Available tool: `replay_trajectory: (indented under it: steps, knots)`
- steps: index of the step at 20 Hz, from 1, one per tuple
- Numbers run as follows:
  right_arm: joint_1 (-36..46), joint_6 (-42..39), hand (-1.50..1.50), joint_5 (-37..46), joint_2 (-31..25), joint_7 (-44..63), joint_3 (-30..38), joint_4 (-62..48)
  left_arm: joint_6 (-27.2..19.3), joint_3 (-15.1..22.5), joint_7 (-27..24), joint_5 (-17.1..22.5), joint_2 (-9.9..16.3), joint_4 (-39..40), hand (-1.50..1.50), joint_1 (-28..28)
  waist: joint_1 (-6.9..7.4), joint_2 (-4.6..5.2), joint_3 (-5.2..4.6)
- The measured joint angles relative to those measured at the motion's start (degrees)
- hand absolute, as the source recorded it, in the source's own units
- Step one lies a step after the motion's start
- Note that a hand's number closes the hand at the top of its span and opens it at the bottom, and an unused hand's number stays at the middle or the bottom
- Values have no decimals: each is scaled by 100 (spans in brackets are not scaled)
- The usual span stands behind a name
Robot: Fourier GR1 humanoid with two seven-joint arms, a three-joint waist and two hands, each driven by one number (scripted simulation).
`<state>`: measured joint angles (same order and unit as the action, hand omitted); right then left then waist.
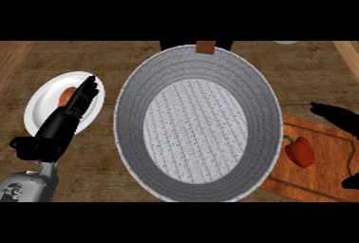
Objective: Pick the bell pepper from the cutting board and place it in the basket
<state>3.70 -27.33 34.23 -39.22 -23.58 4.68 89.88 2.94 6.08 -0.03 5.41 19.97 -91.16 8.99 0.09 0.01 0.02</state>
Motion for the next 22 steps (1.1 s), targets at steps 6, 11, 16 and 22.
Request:
replay_trajectory:
  steps: [6, 11, 16, 22]
  knots:
    - [36, -138, -150, 138, 328, -168, 39, 70, 211, -208, 25, -139, -150, 83, 0, 60, -12, -2, -1]
    - [-52, -271, -150, 371, 452, -216, 132, 220, 279, -290, 54, -356, -337, 81, 0, 88, -18, -4, -2]
    - [15, -84, -150, 818, 602, -248, 38, 28, 417, -417, -5, -416, -425, 197, 0, 113, -12, -2, -3]
    - [33, -32, -150, 1235, 861, -104, -73, 89, 564, -580, 113, -483, -483, 114, 0, 124, -11, -3, -2]
